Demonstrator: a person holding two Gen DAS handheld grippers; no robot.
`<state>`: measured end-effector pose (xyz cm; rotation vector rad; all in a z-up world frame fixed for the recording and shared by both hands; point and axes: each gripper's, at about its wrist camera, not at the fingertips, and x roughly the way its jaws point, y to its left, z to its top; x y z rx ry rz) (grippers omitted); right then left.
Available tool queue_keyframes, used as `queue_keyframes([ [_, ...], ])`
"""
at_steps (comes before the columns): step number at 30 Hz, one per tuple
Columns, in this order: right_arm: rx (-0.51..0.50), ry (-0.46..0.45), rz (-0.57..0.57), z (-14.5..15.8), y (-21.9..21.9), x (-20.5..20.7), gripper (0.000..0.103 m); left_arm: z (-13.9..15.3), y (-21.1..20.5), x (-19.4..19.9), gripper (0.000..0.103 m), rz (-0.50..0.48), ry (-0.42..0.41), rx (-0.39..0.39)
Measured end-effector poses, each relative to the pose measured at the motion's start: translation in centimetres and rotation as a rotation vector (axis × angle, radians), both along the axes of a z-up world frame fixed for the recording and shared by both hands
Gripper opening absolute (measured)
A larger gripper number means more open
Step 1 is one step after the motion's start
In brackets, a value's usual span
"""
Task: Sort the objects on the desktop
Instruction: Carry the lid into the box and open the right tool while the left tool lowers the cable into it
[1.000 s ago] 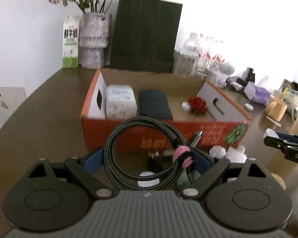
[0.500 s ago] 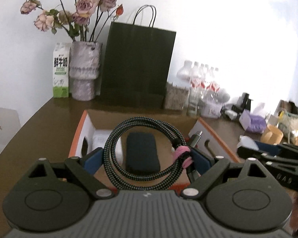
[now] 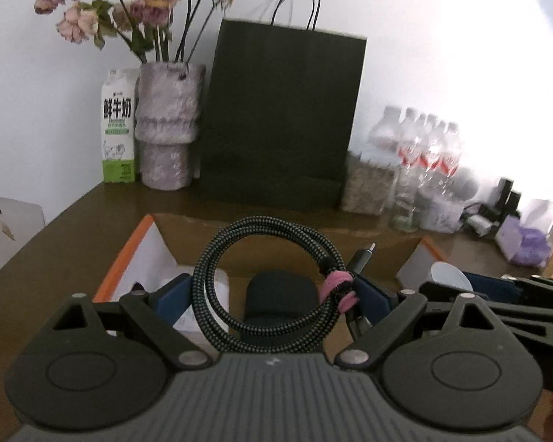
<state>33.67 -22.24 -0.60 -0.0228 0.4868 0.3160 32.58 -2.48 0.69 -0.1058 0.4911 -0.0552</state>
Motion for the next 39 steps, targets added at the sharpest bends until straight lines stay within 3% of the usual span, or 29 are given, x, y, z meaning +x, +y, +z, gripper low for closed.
queue_keyframes([
  [16, -0.064, 0.059, 0.011, -2.7, 0.8, 0.3, 0.039, -2.7, -0.8, 1.0, 0.095, -0.023, 0.087, 0.09],
  [19, -0.075, 0.054, 0.013, -2.7, 0.8, 0.0, 0.049, -2.7, -0.9, 0.7, 0.099, -0.002, 0.082, 0.112],
  [24, -0.037, 0.004, 0.003, -1.7, -0.1, -1.1, 0.096, -1.8, -0.6, -0.2, 0.103, 0.023, 0.053, 0.118],
  [28, -0.033, -0.035, 0.002, -0.6, -0.4, -2.2, 0.103, -0.8, -0.8, -1.4, 0.103, 0.045, 0.006, 0.136],
  [39, -0.03, -0.052, 0.005, 0.2, -0.6, -3.0, 0.103, -0.3, -0.8, -2.3, 0.103, 0.065, -0.025, 0.13],
])
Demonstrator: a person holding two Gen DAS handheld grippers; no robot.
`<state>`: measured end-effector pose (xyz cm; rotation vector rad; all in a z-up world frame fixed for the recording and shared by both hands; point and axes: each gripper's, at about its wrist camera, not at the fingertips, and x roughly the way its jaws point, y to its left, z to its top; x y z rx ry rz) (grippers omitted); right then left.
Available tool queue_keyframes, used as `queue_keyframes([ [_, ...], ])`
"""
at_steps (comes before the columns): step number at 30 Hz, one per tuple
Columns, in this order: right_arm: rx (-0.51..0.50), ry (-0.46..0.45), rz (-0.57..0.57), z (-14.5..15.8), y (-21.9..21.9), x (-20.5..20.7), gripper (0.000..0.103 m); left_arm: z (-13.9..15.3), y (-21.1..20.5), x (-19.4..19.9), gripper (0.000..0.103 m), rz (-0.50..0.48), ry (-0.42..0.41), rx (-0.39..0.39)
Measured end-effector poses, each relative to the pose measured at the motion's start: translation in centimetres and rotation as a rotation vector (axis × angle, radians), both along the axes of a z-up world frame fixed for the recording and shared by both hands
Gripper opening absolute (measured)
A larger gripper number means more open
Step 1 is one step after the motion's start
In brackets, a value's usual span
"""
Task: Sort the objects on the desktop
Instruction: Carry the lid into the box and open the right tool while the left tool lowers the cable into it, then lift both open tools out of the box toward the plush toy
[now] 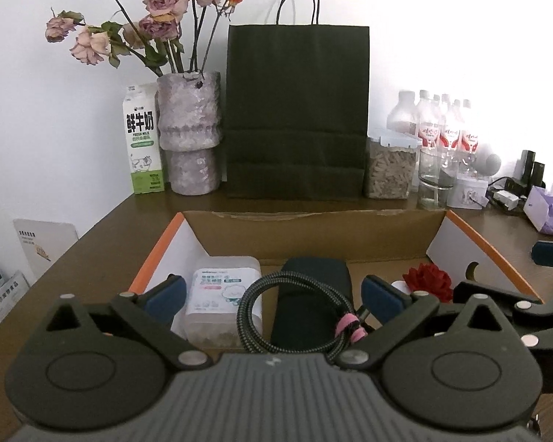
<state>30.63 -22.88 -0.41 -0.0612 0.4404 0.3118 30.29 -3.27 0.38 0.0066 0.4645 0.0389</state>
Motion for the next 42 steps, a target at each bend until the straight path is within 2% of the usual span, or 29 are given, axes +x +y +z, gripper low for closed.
queue_keyframes([
  [8, -0.015, -0.012, -0.001, 0.4, 0.1, -0.6, 0.103, 0.4, 0.3, -0.7, 0.103, 0.005, -0.02, -0.016],
  [16, 0.011, -0.033, 0.021, 2.4, -0.3, -2.1, 0.103, 2.3, 0.7, -2.4, 0.103, -0.011, -0.048, -0.049],
  [25, -0.014, -0.075, 0.072, 4.1, -0.4, -7.0, 0.103, 4.1, 1.8, -6.8, 0.103, -0.039, -0.045, -0.066],
  [33, -0.045, -0.06, 0.079, 2.0, -1.3, -12.6, 0.103, 2.3, 3.0, -12.1, 0.103, -0.035, -0.038, -0.064],
  [42, -0.028, -0.006, 0.036, -1.1, -2.5, -18.4, 0.103, -0.2, 4.3, -17.2, 0.103, -0.013, -0.003, -0.073],
])
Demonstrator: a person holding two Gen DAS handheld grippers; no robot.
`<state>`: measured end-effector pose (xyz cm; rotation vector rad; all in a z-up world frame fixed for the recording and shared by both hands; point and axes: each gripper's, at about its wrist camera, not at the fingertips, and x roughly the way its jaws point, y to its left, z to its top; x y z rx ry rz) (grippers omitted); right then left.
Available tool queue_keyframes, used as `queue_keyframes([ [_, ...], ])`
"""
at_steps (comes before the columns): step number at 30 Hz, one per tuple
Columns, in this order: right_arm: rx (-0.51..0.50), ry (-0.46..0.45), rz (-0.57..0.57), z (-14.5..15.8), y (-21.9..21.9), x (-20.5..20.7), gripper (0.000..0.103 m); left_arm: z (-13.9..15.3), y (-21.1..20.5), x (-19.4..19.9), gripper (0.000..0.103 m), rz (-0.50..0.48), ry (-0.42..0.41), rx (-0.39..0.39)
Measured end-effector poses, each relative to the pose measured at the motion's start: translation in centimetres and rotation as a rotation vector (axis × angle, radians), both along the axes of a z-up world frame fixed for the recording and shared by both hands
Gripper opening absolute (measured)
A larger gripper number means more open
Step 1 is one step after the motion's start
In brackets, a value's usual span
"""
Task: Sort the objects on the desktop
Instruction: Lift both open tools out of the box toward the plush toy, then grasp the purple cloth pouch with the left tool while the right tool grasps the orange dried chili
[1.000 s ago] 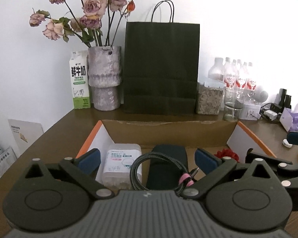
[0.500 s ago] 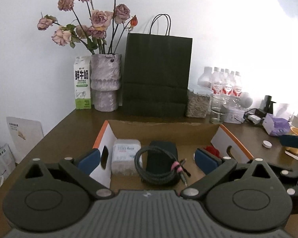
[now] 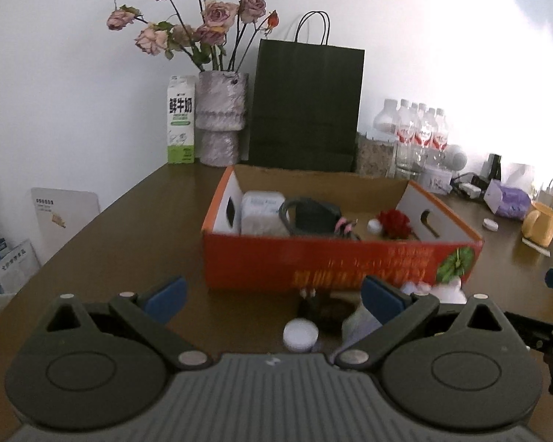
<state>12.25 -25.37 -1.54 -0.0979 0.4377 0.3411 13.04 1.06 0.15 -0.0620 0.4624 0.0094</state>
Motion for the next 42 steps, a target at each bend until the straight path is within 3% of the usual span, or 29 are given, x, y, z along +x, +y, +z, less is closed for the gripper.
queue_keyframes([
  [13, -0.003, 0.076, -0.041, -3.0, 0.0, -6.2, 0.102, -2.6, 0.1, -5.9, 0.103, 0.004, 0.033, -0.021],
  [19, -0.009, 0.104, -0.007, -3.8, 1.2, -7.5, 0.09, -3.7, 0.5, -6.6, 0.103, 0.009, 0.072, -0.022],
  [24, -0.01, 0.129, 0.016, -4.3, 2.3, -6.9, 0.07, -4.1, 1.2, -6.9, 0.103, 0.021, 0.083, -0.029],
  [30, -0.01, 0.161, 0.009, -5.1, 3.1, -5.6, 0.064, -4.5, 1.7, -6.5, 0.103, 0.029, 0.1, -0.036],
  [38, -0.017, 0.169, -0.008, -6.3, 3.6, -4.7, 0.064, -5.1, 1.7, -5.8, 0.103, 0.027, 0.118, -0.032],
  [40, -0.02, 0.166, -0.014, -6.4, 3.6, -4.6, 0.074, -5.4, 1.6, -5.6, 0.103, 0.027, 0.128, -0.028],
  [42, -0.021, 0.181, -0.015, -6.7, 3.6, -4.3, 0.102, -5.5, 1.5, -5.5, 0.103, 0.025, 0.134, -0.028],
])
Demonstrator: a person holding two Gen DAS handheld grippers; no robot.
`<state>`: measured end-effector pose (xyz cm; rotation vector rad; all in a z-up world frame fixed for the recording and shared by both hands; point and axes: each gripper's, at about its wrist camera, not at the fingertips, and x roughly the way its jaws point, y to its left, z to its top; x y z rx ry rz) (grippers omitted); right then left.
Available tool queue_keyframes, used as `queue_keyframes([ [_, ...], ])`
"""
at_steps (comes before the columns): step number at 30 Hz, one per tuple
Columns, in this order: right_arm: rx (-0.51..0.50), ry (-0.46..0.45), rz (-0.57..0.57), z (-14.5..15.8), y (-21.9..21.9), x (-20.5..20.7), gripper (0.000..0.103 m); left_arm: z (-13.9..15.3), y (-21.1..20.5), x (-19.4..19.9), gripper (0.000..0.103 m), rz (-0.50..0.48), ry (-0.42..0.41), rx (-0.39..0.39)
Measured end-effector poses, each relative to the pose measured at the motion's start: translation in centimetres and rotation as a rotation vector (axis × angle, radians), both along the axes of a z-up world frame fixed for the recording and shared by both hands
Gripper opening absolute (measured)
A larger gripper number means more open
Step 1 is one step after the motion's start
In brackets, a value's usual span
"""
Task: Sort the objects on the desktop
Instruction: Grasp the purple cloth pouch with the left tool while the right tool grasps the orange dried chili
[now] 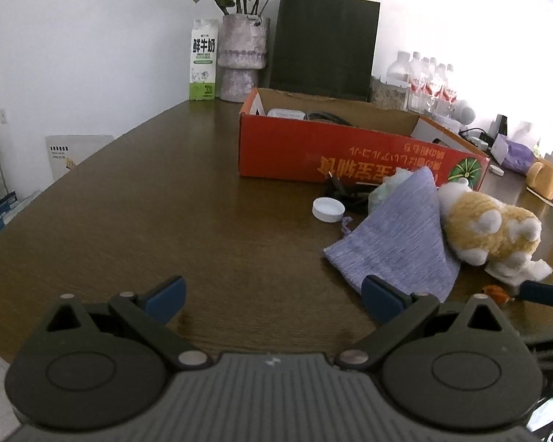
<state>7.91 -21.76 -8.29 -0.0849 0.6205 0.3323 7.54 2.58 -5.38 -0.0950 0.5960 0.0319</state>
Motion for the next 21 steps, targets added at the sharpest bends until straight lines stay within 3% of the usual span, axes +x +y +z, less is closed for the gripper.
queue_keyframes([
  [14, 0.04, -0.019, -0.017, -0.28, -0.17, 0.31, 0.103, -0.17, 0.05, 0.45, 0.103, 0.005, 0.013, 0.0],
  [20, 0.015, -0.037, 0.012, -0.04, 0.26, 0.05, 0.08, 0.12, 0.07, 0.39, 0.103, 0.009, 0.007, 0.004],
  [21, 0.021, -0.039, 0.012, 0.05, 0.16, 0.05, 0.071, 0.19, 0.03, 0.34, 0.103, 0.007, 0.004, 0.005],
])
